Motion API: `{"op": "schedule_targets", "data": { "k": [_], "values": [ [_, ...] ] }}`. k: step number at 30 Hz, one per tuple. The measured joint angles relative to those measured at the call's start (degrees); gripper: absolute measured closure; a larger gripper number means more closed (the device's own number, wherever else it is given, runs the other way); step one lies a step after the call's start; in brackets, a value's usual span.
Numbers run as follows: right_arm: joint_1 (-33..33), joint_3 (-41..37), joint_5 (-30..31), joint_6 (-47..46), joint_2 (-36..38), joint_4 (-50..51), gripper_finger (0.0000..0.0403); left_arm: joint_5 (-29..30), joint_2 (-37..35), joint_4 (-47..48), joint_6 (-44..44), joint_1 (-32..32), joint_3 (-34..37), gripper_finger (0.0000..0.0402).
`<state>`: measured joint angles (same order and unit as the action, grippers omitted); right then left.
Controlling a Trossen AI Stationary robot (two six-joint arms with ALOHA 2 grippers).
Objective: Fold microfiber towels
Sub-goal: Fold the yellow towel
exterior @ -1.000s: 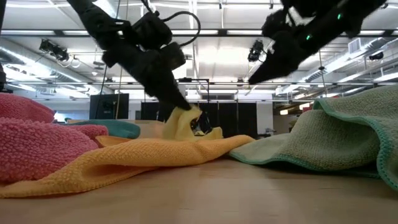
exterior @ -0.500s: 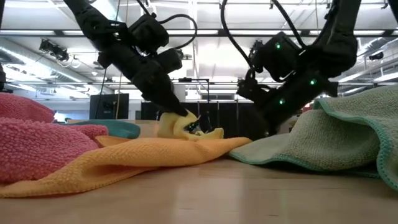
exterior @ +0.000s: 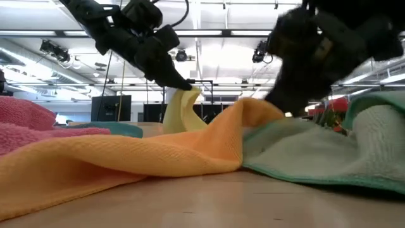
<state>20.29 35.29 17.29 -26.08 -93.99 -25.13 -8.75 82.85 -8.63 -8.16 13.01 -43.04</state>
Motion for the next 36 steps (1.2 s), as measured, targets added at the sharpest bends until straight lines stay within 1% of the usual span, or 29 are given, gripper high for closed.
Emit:
{"op": "schedule_targets", "data": {
  "k": [2,4,6,8,11,13,15,18,20,24,27,30,36],
  "values": [
    [-1.1,0.0,4.6,3.0,3.7,-0.3,0.0399,0.0,-0.1,0.2,0.1,-1.0,0.0,0.0393],
    [-3.9,0.1,8.7,5.4,6.4,-0.1,0.0399,0.0,-0.1,0.7,1.5,-2.2,0.0,0.0396],
    [-8.8,0.1,11.2,5.5,7.1,0.7,0.0399,-0.1,-0.1,0.8,3.3,-3.6,0.0,0.0394],
    [-14.9,0.2,12.0,2.7,6.0,0.4,0.0399,0.2,-0.1,1.2,4.4,-5.1,0.0,0.0389],
    [-22.4,1.2,10.4,-3.3,2.6,0.4,0.0397,3.6,-0.1,2.2,4.3,-7.4,0.0,0.0392],
    [-25.9,2.2,6.1,-6.0,0.1,0.6,0.0388,6.0,-0.1,2.7,4.1,-8.2,0.1,0.0395],
    [-28.0,3.6,2.0,-6.9,-2.4,0.6,0.0370,7.1,-0.1,2.6,4.1,-8.4,0.1,0.0395],
    [-29.0,5.8,-1.2,-8.1,-5.5,0.9,0.0331,7.3,-0.1,2.5,3.9,-8.2,0.1,0.0386],
    [-29.2,7.1,-1.4,-9.1,-6.8,1.9,0.0299,7.3,-0.1,2.5,3.3,-8.0,0.1,0.0384],
    [-29.2,10.1,1.7,-11.0,-7.6,7.5,0.0231,7.3,0.0,2.6,2.5,-7.9,0.1,0.0395],
    [-29.2,12.5,3.5,-11.1,-7.6,13.0,0.0193,7.3,0.0,2.6,1.6,-7.9,0.1,0.0392],
    [-29.0,14.3,5.3,-11.2,-7.6,16.8,0.0176,7.3,0.0,2.6,1.0,-7.9,0.1,0.0381],
    [-28.4,14.8,7.2,-13.3,-7.6,17.8,0.0182,7.3,0.0,2.6,0.0,-7.9,0.1,0.0395]
  ]
}}
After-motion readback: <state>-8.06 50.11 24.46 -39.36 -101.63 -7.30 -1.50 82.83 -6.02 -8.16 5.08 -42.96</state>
